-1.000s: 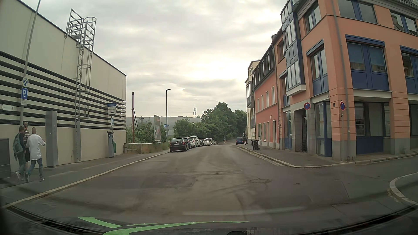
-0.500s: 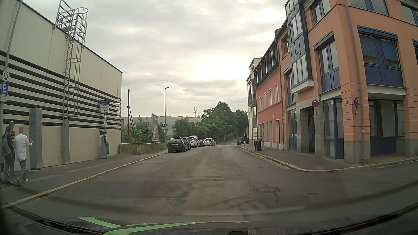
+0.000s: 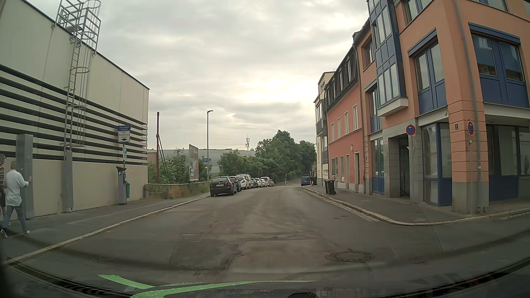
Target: Follow the waypoints while adhering to traffic rules and regulations
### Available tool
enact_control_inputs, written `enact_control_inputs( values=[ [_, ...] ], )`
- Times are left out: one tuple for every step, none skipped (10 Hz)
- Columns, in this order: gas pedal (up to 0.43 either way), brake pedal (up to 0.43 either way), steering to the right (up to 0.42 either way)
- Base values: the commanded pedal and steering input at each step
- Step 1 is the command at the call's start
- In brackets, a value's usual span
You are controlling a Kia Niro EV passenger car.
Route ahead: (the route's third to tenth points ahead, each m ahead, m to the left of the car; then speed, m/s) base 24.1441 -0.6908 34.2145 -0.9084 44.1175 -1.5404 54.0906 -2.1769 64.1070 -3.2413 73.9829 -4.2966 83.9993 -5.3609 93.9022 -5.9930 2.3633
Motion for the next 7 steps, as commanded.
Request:
enact_control_inputs(
  values=[
    [0.331, 0.000, -0.004],
    [0.358, 0.000, -0.004],
    [0.378, 0.000, -0.004],
    [0.378, 0.000, -0.005],
    [0.378, 0.000, -0.004],
    [0.378, 0.000, -0.004],
    [0.378, 0.000, -0.004]
  ],
)
